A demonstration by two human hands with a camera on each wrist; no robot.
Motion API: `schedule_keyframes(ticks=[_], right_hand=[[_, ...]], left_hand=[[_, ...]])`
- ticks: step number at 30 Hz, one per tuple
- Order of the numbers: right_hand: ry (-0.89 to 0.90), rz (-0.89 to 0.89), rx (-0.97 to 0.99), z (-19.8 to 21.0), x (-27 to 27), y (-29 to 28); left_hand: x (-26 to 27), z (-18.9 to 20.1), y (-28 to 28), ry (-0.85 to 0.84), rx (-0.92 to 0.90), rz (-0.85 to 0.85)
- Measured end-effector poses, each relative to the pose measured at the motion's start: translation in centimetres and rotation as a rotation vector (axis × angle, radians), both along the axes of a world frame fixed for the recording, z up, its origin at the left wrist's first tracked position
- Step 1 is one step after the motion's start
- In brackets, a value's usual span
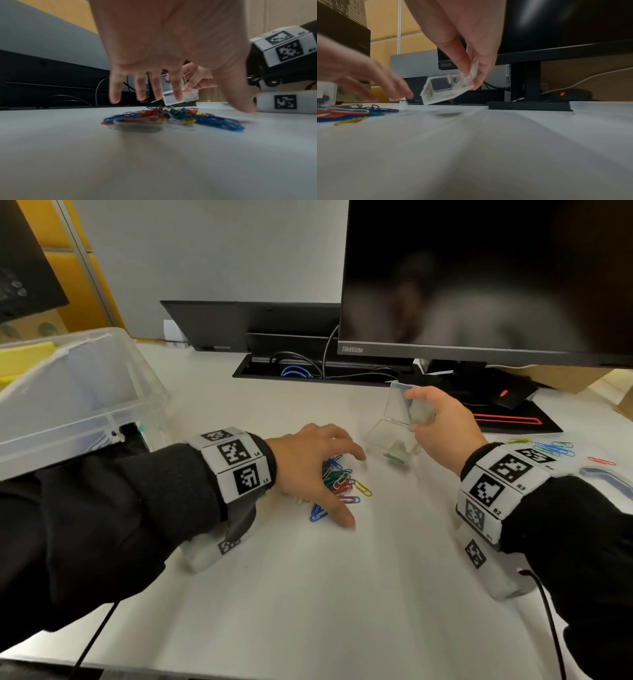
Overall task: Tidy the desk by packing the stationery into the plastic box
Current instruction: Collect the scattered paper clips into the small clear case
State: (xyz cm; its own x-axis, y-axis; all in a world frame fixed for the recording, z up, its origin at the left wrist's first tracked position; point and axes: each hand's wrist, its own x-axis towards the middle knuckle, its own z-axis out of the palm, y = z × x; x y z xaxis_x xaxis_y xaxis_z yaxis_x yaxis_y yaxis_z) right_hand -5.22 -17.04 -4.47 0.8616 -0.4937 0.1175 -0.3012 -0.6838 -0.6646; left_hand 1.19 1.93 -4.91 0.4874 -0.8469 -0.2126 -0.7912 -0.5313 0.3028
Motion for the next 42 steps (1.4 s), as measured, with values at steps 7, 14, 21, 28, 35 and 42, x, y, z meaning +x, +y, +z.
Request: schedule_keyframes(ticks=[7, 14, 21, 28, 35, 42], right_hand=[[-0.032, 0.062, 0.054, -0.3, 0.7, 0.7], [-0.041, 0.073, 0.136, -0.7, 1.0, 0.8], [-0.022, 0.182, 0.153, -0.9, 1.1, 0.8], [-0.012, 0.379, 0.271, -0.3, 1.4, 1.9], [-0.050, 0.321, 0.281, 0.0, 1.3, 2.4], [-0.057, 0.276, 0.275, 0.0, 1.2, 2.2]], left_hand=[[0.4, 0.1, 0.5, 0.006, 0.010, 0.018], [0.6, 0.2, 0.6, -0.063, -0.076, 0.089], [0.9, 0.8, -0.1, -0.126, -0.547, 0.240], [0.9, 1.1, -2.4, -0.171, -0.722, 0.119], [1.6, 0.6, -2.2, -0.169, -0.629, 0.184], [0.7, 0.6, -1.6, -0.168, -0.406, 0.068]])
